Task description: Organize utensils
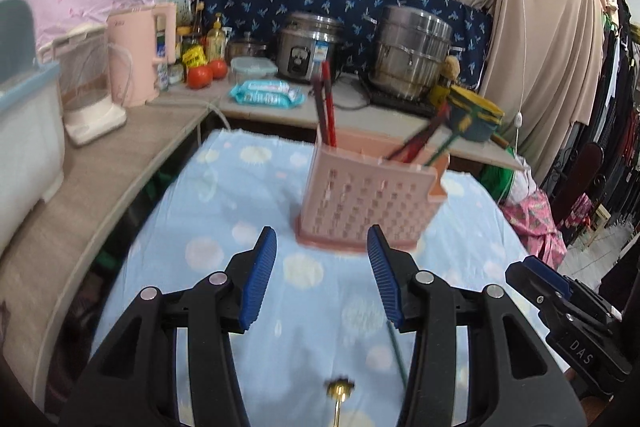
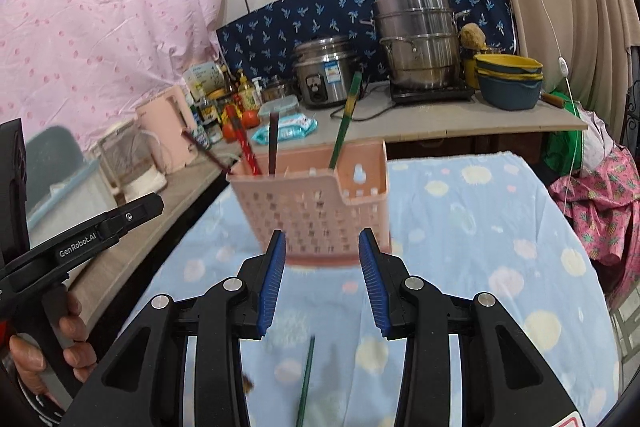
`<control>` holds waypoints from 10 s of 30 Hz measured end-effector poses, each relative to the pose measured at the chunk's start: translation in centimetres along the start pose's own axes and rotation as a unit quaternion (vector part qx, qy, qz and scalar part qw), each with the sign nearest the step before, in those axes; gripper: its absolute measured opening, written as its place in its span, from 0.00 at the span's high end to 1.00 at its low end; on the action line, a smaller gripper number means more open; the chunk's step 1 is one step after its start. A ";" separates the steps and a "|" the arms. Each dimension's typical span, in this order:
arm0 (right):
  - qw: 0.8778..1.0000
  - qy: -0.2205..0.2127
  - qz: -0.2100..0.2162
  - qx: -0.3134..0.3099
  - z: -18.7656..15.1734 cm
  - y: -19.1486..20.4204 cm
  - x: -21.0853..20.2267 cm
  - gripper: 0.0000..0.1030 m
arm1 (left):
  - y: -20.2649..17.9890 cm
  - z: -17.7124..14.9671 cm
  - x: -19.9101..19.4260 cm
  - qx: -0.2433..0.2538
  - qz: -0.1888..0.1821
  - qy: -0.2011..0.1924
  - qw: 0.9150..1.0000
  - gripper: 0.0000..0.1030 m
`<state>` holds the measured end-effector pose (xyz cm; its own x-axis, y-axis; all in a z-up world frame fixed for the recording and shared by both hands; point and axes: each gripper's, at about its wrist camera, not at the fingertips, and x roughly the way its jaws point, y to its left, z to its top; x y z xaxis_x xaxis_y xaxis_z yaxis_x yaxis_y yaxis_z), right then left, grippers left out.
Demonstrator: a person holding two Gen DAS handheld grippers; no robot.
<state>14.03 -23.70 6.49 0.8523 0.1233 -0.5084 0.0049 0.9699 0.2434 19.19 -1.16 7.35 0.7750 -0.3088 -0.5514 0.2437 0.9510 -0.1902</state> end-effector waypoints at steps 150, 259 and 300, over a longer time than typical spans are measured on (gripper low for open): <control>0.997 -0.045 0.034 0.055 -3.1 -0.7 -12.3 0.93 | -2.1 -3.7 -8.7 0.030 -0.040 0.024 0.998 0.99; 0.995 -0.058 0.045 0.069 4.7 -1.4 0.5 0.93 | 6.3 -6.2 9.9 -0.078 0.030 0.138 0.987 0.84; 0.995 -0.055 0.052 0.069 2.8 0.0 -1.8 0.93 | 5.4 -9.7 7.6 -0.134 -0.035 0.187 0.973 0.98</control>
<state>14.00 -24.53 9.74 0.9036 0.1915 -0.3831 -0.0222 0.9142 0.4047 20.75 1.50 -5.81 0.4834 -0.4026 -0.7773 0.0886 0.9059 -0.4141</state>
